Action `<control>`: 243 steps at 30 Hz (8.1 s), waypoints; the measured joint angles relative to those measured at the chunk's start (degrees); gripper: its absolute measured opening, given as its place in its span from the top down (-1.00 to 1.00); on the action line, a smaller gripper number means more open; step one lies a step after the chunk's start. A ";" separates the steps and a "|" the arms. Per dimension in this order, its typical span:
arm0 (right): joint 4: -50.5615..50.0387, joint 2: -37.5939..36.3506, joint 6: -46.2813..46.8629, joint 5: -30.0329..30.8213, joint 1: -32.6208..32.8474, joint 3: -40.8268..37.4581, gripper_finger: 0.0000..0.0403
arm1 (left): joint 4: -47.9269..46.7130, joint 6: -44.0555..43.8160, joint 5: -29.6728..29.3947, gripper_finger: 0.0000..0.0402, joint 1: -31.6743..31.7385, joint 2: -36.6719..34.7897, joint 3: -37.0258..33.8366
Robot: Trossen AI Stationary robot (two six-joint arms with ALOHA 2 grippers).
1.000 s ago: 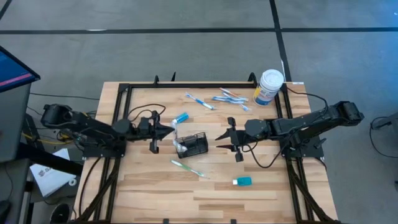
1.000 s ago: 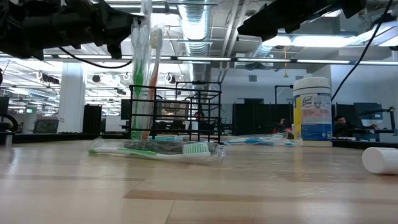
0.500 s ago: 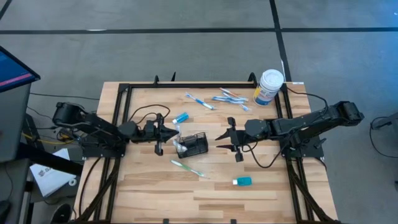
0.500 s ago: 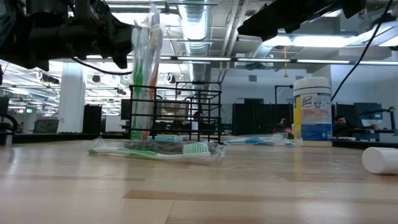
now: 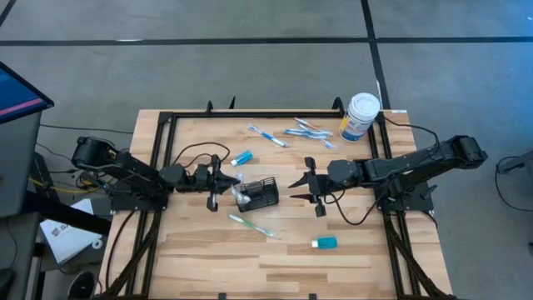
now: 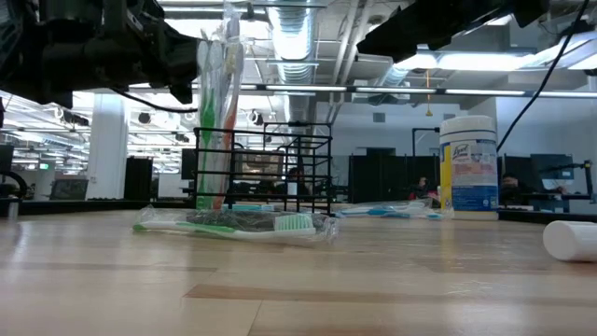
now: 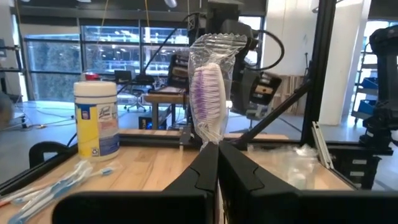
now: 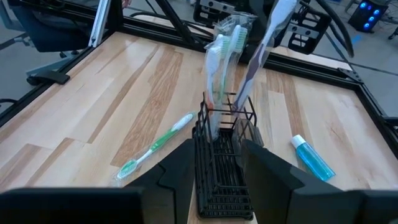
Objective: Pick & Place toothbrushing station
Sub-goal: Put the purple toothbrush into the wire organizer, then put the green toothbrush into the wire organizer
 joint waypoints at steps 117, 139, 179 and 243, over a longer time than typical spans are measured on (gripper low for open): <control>-1.82 0.02 0.02 -0.01 0.09 0.00 0.39 | -43.22 5.59 -18.24 1.00 -24.24 -7.13 27.24; -2.47 0.02 1.28 0.00 0.09 0.00 0.39 | -61.63 4.89 -34.95 1.00 -35.23 14.05 40.71; -3.02 0.02 1.99 0.00 0.09 0.00 0.39 | -65.24 6.01 -33.77 1.00 -27.98 23.76 41.07; -3.40 0.02 1.99 -0.01 0.07 0.00 0.39 | -71.10 -2.38 -17.71 0.37 -23.26 23.65 38.45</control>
